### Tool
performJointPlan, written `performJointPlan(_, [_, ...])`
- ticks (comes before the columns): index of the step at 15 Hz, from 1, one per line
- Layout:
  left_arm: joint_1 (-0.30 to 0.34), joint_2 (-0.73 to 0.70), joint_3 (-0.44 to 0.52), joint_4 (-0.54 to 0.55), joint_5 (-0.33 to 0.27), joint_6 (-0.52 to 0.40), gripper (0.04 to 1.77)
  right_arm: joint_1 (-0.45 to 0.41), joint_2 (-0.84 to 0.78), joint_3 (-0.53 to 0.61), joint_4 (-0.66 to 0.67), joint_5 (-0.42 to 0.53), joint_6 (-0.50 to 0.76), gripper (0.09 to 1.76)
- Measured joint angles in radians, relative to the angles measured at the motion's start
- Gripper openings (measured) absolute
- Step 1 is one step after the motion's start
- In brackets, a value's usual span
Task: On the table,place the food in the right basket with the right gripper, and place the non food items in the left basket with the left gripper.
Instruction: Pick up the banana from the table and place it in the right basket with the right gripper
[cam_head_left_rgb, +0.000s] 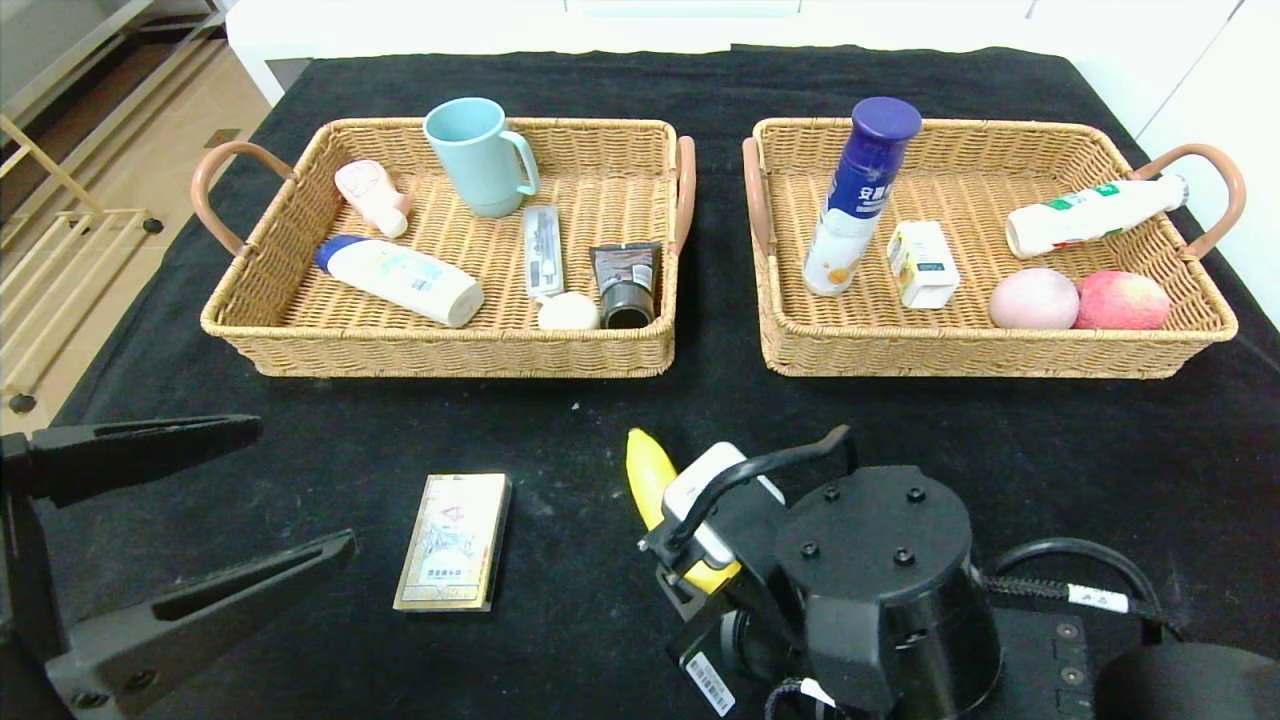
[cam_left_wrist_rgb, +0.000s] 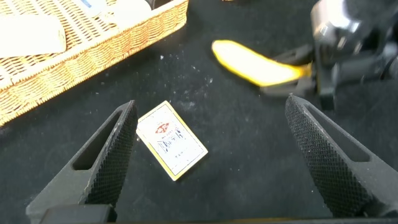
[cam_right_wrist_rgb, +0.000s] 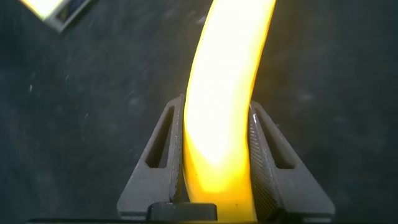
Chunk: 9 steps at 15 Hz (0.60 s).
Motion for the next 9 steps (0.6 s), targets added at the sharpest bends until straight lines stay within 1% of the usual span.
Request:
performJointPlan(3, [-0.001, 0.003, 0.003, 0.0, 0.0, 0.0, 1.72, -0.055, -0.057, -0.002, 0.029, -0.003, -0.002, 0.68])
performJointPlan(9, [-0.002, 0.015, 0.008, 0.0, 0.0, 0.0, 1.72, -0.245, -0.155, -0.008, 0.066, -0.007, -0.023, 0.68])
